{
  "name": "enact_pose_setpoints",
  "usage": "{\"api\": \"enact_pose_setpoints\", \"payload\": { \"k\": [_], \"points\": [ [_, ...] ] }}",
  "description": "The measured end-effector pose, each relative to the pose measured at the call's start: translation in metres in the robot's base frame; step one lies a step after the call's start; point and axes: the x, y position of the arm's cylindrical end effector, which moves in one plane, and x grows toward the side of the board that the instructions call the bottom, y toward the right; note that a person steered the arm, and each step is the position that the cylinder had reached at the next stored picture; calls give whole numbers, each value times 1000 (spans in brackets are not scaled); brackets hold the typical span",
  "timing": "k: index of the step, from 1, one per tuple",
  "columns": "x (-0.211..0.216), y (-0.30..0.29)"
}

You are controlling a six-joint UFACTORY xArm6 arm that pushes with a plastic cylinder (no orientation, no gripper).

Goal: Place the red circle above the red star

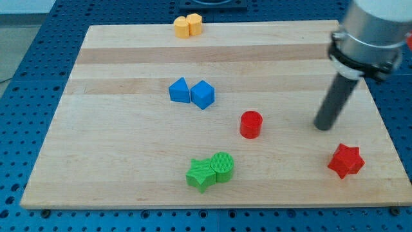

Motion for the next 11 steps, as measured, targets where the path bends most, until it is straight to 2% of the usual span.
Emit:
{"api": "enact_pose_setpoints", "payload": {
  "k": [1, 2, 4, 5, 7, 9, 11],
  "points": [
    [-25, -43],
    [-22, -104],
    [11, -183],
    [15, -168],
    [15, -38],
    [25, -87],
    [29, -14]
  ]
}}
